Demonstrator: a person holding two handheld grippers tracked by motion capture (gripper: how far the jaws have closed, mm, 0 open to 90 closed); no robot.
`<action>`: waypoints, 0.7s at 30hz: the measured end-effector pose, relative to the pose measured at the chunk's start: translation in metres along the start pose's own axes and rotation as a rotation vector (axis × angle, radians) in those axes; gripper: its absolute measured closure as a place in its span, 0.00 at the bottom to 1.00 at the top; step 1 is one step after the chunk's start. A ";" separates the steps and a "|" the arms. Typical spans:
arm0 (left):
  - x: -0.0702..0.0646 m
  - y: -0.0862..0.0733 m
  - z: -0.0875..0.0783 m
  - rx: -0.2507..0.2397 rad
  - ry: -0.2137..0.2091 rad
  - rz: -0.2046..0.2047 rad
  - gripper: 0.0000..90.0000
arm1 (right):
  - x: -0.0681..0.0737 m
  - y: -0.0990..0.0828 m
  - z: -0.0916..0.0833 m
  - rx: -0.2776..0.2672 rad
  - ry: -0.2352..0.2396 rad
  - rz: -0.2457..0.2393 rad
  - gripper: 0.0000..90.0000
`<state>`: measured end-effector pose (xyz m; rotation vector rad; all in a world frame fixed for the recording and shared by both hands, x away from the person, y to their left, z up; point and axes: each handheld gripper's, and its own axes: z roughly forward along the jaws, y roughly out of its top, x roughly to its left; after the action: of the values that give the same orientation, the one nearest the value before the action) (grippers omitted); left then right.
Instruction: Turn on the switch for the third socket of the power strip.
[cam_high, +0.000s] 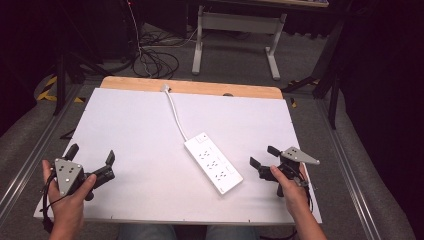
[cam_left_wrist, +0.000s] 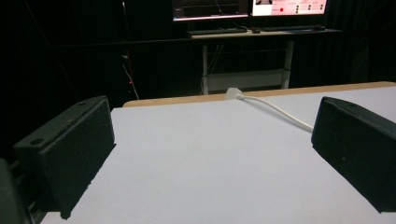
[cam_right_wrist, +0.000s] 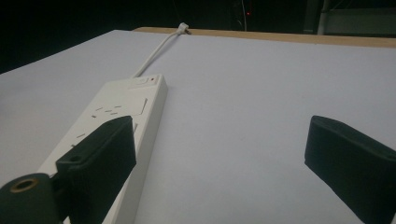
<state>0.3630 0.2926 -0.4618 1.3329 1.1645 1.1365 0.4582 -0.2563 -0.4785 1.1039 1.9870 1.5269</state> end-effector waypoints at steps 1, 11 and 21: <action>0.000 0.000 0.001 0.001 0.000 0.000 0.00 | -0.001 0.000 0.000 0.002 -0.002 0.000 0.11; -0.002 0.000 0.007 0.003 -0.015 0.003 0.00 | -0.004 -0.003 -0.006 -0.008 -0.010 0.009 0.11; -0.002 0.000 0.009 0.004 -0.015 -0.001 0.00 | -0.006 -0.002 -0.010 -0.036 -0.029 -0.013 0.26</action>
<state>0.3716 0.2900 -0.4628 1.3418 1.1568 1.1216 0.4540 -0.2677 -0.4775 1.0909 1.9355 1.5256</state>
